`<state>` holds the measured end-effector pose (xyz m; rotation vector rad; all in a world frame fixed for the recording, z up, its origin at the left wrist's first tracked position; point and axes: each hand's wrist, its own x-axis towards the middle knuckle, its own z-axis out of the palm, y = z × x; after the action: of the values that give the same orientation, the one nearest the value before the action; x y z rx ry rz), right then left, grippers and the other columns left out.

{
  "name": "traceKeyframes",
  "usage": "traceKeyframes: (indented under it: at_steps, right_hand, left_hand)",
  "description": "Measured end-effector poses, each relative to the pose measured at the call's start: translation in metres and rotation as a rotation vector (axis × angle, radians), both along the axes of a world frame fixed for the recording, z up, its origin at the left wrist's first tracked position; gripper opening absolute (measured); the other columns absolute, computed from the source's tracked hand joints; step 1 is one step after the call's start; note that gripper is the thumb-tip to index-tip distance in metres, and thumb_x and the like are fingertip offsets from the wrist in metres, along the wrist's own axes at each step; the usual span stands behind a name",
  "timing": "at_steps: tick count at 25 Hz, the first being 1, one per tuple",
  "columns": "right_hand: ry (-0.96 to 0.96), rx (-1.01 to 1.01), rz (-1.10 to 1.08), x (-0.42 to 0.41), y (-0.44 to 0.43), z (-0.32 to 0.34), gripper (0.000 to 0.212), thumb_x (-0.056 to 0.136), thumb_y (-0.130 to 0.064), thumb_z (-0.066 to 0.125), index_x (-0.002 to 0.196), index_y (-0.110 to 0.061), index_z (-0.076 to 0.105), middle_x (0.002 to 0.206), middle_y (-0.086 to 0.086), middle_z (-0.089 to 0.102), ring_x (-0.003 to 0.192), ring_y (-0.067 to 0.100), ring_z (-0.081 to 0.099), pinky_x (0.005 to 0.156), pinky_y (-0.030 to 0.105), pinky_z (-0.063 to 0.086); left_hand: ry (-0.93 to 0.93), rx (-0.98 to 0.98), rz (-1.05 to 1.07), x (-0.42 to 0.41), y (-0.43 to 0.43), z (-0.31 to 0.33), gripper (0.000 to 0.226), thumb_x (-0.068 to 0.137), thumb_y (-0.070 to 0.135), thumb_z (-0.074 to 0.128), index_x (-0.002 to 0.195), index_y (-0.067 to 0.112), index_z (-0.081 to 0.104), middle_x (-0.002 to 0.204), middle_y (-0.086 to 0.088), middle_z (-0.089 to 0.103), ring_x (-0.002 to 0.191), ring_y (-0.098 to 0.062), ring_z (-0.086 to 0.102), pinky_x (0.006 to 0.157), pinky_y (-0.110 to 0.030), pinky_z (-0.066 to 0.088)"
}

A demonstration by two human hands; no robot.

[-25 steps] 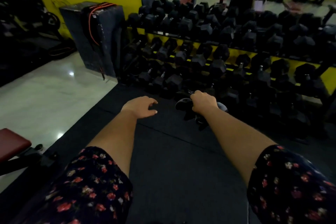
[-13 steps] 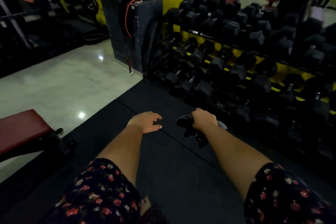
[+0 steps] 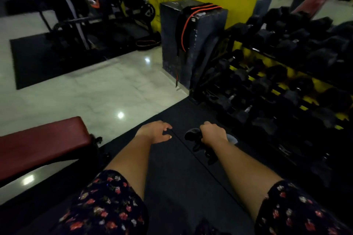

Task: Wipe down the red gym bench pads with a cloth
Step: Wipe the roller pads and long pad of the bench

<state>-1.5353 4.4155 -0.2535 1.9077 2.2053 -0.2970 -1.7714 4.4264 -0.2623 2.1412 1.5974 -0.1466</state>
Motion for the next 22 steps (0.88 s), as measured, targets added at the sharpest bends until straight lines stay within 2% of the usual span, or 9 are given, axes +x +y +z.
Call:
traceKeyframes:
  at_steps: [4,7,12,15,18,22]
  right_hand:
    - [-0.021,0.006,0.191,-0.060,0.085,0.002,0.026,0.093,-0.015,0.055,0.119,-0.014,0.057,0.120,0.009,0.049,0.108,0.030,0.053,0.076,0.040,0.044]
    - [-0.031,0.037,0.375,-0.116,0.149,0.021,0.027,0.093,-0.014,0.054,0.119,-0.013,0.057,0.120,0.009,0.049,0.109,0.030,0.052,0.075,0.038,0.042]
    - [0.036,0.055,0.587,-0.197,0.230,0.039,0.027,0.092,-0.023,0.057,0.117,-0.013,0.057,0.117,0.007,0.050,0.105,0.028,0.052,0.073,0.036,0.041]
    - [-0.006,0.040,0.726,-0.243,0.247,0.034,0.027,0.091,-0.025,0.058,0.115,-0.013,0.057,0.115,0.006,0.050,0.103,0.027,0.053,0.073,0.036,0.042]
    - [-0.012,0.010,0.863,-0.292,0.239,0.028,0.028,0.090,-0.029,0.060,0.113,-0.013,0.057,0.113,0.006,0.050,0.101,0.026,0.054,0.072,0.037,0.042]
    - [0.026,0.015,1.060,-0.374,0.220,0.020,0.026,0.092,-0.021,0.056,0.116,-0.013,0.057,0.116,0.007,0.052,0.104,0.028,0.055,0.075,0.038,0.044]
  left_hand:
    - [0.015,-0.009,0.183,-0.059,0.041,-0.007,0.050,0.093,0.043,0.057,0.140,0.030,0.047,0.131,0.001,0.054,0.117,-0.018,0.054,0.099,-0.034,0.045]
    - [0.009,-0.025,0.339,-0.104,0.071,-0.008,0.051,0.091,0.045,0.059,0.139,0.030,0.049,0.132,0.000,0.055,0.117,-0.019,0.055,0.100,-0.037,0.046]
    - [-0.023,0.017,0.632,-0.163,0.094,0.007,0.052,0.091,0.046,0.060,0.139,0.031,0.049,0.129,0.003,0.056,0.114,-0.016,0.056,0.100,-0.036,0.046]
    - [-0.041,0.045,0.802,-0.196,0.082,0.006,0.050,0.088,0.050,0.059,0.135,0.033,0.052,0.130,0.006,0.058,0.115,-0.014,0.057,0.099,-0.035,0.047]
    - [0.003,0.061,0.934,-0.225,0.052,0.012,0.048,0.089,0.046,0.059,0.134,0.030,0.055,0.134,0.003,0.056,0.121,-0.020,0.055,0.099,-0.039,0.047]
    - [-0.007,0.060,1.119,-0.270,0.010,0.001,0.051,0.088,0.049,0.060,0.135,0.031,0.053,0.133,0.003,0.057,0.118,-0.015,0.056,0.099,-0.036,0.048]
